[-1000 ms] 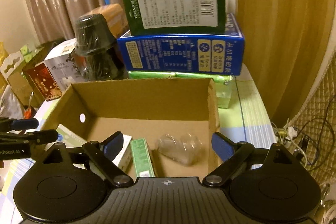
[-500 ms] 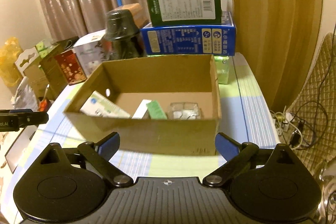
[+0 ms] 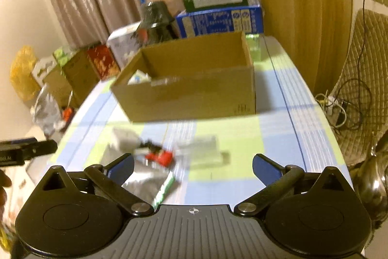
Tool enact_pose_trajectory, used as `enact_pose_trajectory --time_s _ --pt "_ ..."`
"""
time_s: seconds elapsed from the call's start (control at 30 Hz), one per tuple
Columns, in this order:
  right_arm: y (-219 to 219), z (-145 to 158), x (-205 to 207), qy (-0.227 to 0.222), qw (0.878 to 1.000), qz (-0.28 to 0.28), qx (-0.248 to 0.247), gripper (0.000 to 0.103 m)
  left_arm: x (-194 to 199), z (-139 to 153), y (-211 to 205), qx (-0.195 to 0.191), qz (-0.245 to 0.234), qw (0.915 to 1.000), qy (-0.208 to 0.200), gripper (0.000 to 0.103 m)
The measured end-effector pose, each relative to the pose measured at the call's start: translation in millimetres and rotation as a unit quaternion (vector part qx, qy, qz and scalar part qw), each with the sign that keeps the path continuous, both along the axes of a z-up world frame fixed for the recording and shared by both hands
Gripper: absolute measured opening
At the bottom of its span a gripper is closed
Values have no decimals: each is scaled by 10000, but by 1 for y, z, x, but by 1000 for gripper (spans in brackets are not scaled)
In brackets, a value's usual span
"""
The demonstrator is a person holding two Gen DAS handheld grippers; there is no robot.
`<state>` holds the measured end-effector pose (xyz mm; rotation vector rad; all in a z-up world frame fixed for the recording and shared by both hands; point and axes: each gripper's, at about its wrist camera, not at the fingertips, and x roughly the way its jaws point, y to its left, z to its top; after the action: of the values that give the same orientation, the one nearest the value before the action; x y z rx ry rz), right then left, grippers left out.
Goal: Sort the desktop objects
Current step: 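Withdraw both tools from the cardboard box back over the table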
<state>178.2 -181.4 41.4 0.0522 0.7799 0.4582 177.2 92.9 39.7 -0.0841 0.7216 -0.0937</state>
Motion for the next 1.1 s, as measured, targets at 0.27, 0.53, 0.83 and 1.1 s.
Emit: enact_pose_trajectory --time_s 0.27,0.53,0.83,1.1 --pt "-12 -14 -35 83 9999 10 -92 101 -53 -24 3 66 -239 9994 226 101" --pt "-22 -20 -43 183 9998 -59 -83 101 -74 -37 1 48 -390 9984 417 102" --pt "-23 -24 -44 257 9996 -38 -96 101 -78 -44 -4 96 -428 9975 546 101" --pt "-21 -24 -39 263 9992 134 -253 101 -73 -46 -10 403 -785 9944 588 102"
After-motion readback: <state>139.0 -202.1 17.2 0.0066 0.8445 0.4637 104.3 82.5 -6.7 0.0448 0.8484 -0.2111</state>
